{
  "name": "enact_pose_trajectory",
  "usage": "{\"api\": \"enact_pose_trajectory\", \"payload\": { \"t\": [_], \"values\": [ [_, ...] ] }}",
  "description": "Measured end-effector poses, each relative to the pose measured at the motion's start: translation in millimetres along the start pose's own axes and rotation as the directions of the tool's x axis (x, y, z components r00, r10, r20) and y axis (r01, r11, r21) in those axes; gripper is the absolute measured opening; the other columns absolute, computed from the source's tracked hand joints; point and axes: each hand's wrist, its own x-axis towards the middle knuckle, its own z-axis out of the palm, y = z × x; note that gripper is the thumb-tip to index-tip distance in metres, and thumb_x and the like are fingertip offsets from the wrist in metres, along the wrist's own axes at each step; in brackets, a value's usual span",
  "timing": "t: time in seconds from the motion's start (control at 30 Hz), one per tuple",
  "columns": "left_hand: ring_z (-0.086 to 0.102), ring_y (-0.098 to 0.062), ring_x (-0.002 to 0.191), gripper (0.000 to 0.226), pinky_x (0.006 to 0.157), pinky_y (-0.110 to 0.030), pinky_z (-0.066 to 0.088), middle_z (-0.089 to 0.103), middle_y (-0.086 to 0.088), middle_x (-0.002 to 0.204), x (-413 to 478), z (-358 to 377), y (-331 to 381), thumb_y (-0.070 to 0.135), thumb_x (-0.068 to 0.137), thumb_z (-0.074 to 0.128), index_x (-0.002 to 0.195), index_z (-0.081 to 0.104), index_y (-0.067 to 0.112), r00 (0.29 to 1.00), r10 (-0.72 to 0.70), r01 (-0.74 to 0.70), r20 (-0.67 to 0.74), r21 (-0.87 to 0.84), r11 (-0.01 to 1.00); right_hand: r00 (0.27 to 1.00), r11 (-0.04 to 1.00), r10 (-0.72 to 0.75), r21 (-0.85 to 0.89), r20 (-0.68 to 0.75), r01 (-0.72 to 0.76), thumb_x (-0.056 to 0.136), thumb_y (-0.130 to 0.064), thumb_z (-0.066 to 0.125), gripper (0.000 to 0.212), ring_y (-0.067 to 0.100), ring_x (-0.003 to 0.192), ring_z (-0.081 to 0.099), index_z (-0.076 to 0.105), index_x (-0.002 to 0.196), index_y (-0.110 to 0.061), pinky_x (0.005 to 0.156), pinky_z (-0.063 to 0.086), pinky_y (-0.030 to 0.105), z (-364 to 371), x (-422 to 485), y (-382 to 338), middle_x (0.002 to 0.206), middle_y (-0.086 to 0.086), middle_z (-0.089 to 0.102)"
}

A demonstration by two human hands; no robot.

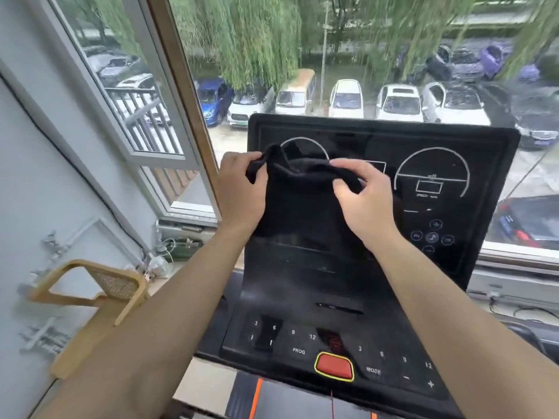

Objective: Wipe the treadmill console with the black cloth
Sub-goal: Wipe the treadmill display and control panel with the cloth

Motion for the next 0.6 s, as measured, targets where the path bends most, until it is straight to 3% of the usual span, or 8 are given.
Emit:
{"api": "enact_pose_trajectory", "payload": {
  "t": [0.1, 0.17, 0.23, 0.27, 0.33, 0.43, 0.6],
  "values": [
    [0.044, -0.001, 0.100, 0.025, 0.088, 0.006, 0.028, 0.049, 0.002, 0.112, 38.3, 23.8, 14.9, 0.007, 0.094, 0.062, 0.118, 0.069, 0.008, 0.995, -0.021, 0.009, -0.100, -0.124, 0.992, 0.975, 0.966, -0.185, -0.204, -0.123, 0.158, 0.096, -0.009, 0.059, 0.034, 0.006, 0.103, 0.057, 0.068, 0.129, -0.013, 0.100, 0.034, 0.005, 19.7, 48.9, -21.0, 0.119, 0.000, 0.060],
    [0.045, -0.008, 0.113, 0.031, 0.098, 0.003, 0.026, 0.051, -0.008, 0.127, 53.2, 46.3, 18.1, 0.006, 0.096, 0.057, 0.126, 0.063, 0.001, 0.997, 0.037, -0.043, -0.069, -0.100, 0.994, 0.932, 0.845, -0.360, -0.438, -0.044, 0.306, 0.099, -0.008, 0.050, 0.042, 0.022, 0.120, 0.053, 0.055, 0.141, -0.004, 0.110, 0.033, 0.016, 38.8, 73.1, -13.1, 0.133, 0.014, 0.054],
    [0.041, -0.025, 0.136, 0.041, 0.117, -0.020, 0.027, 0.043, -0.019, 0.147, 55.7, 73.1, 8.7, 0.009, 0.100, 0.050, 0.139, 0.051, -0.002, 0.980, 0.197, -0.197, 0.016, 0.032, 0.980, 0.863, 0.562, -0.455, -0.680, 0.222, 0.471, 0.100, -0.012, 0.043, 0.051, 0.037, 0.140, 0.040, 0.041, 0.151, -0.003, 0.119, 0.031, 0.041, 54.7, 85.2, 15.5, 0.154, 0.022, 0.040],
    [0.031, -0.029, 0.145, 0.046, 0.122, -0.034, 0.023, 0.035, -0.019, 0.156, 53.0, 84.6, -0.5, 0.010, 0.102, 0.046, 0.147, 0.041, -0.001, 0.957, 0.279, -0.288, 0.081, 0.122, 0.950, 0.839, 0.425, -0.426, -0.744, 0.338, 0.516, 0.101, -0.017, 0.040, 0.055, 0.040, 0.147, 0.030, 0.034, 0.155, -0.005, 0.122, 0.024, 0.046, 58.7, 87.1, 31.0, 0.162, 0.020, 0.028],
    [0.014, -0.028, 0.154, 0.057, 0.125, -0.046, 0.010, 0.017, -0.013, 0.166, 46.1, 96.9, -23.1, 0.016, 0.104, 0.040, 0.157, 0.022, 0.004, 0.904, 0.373, -0.417, 0.211, 0.238, 0.877, 0.833, 0.306, -0.360, -0.790, 0.421, 0.531, 0.104, -0.026, 0.038, 0.060, 0.039, 0.152, 0.016, 0.021, 0.159, -0.009, 0.125, 0.012, 0.048, 60.2, 84.6, 53.5, 0.167, 0.015, 0.013],
    [0.006, -0.026, 0.155, 0.061, 0.123, -0.045, 0.001, 0.008, -0.011, 0.168, 26.7, 93.3, -56.1, 0.025, 0.105, 0.038, 0.158, 0.015, 0.006, 0.859, 0.418, -0.500, 0.296, 0.303, 0.812, 0.827, 0.261, -0.371, -0.807, 0.422, 0.529, 0.106, -0.033, 0.038, 0.062, 0.038, 0.152, 0.018, 0.020, 0.160, -0.010, 0.125, 0.009, 0.047, 65.8, 59.7, 71.8, 0.168, 0.014, 0.014],
    [-0.001, -0.026, 0.152, 0.074, 0.122, -0.040, -0.008, -0.011, -0.006, 0.164, -61.1, 77.4, -121.4, 0.038, 0.100, 0.046, 0.155, 0.010, 0.003, 0.748, 0.417, -0.633, 0.517, 0.366, 0.683, 0.812, 0.179, -0.195, -0.794, 0.551, 0.581, 0.103, -0.038, 0.047, 0.070, 0.036, 0.146, 0.027, 0.014, 0.158, -0.011, 0.123, 0.010, 0.046, 77.1, -40.3, 122.3, 0.167, 0.008, 0.013]
  ]
}}
